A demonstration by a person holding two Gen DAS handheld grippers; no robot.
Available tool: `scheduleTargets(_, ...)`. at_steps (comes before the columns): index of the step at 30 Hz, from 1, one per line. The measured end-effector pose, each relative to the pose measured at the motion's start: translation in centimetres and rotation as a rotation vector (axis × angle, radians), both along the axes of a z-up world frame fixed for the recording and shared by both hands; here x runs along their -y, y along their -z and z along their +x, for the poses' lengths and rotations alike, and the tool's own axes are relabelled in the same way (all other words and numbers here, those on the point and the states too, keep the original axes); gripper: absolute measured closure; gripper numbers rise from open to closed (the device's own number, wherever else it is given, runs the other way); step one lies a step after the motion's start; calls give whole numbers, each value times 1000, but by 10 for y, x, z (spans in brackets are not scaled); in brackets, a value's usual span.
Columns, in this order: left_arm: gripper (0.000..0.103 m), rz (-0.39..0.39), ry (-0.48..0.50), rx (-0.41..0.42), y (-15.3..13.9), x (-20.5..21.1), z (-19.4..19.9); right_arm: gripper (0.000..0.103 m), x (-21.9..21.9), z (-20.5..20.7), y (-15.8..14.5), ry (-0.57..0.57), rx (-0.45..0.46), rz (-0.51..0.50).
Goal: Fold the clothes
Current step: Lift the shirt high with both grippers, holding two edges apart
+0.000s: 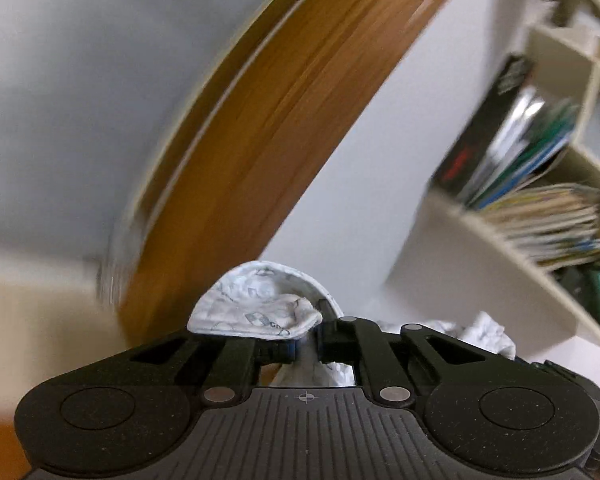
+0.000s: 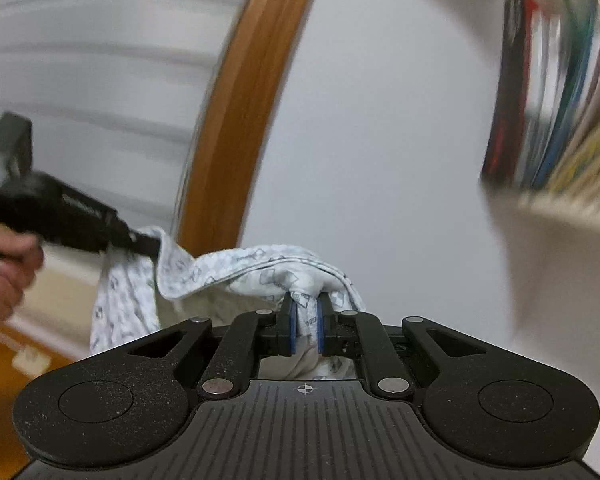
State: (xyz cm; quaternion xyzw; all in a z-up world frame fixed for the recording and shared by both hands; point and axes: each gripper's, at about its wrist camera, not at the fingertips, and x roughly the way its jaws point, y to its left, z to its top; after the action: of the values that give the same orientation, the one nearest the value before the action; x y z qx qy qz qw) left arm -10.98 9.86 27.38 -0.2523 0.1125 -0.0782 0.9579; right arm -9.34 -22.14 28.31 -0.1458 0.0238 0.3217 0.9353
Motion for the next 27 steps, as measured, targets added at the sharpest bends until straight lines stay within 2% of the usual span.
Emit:
scheduleTargets(3, 94, 79, -33, 78, -61, 7, -22, 93, 2, -20, -52, 18, 47, 36)
scheduleTargets(10, 94, 256, -142, 302, -209, 13, -118, 93, 25, -97, -170, 19, 211, 102)
scheduleTargets(15, 94, 396, -254, 458, -289, 26, -195, 93, 41, -169, -229, -43, 347, 144)
scheduleTargets(17, 94, 427, -290, 506, -310, 30, -219, 93, 43, -192, -241, -67, 384, 153)
scheduleTargets(21, 94, 525, -339, 506, -316, 43, -223, 93, 38, -200, -240, -84, 396, 117)
scheduleTargets(24, 94, 565, -333, 441, -293, 50, -180, 93, 33, -180, -225, -88, 348, 90)
scheduleTargets(27, 94, 617, -320, 338, -251, 55, -112, 93, 27, -148, -199, -78, 288, 48)
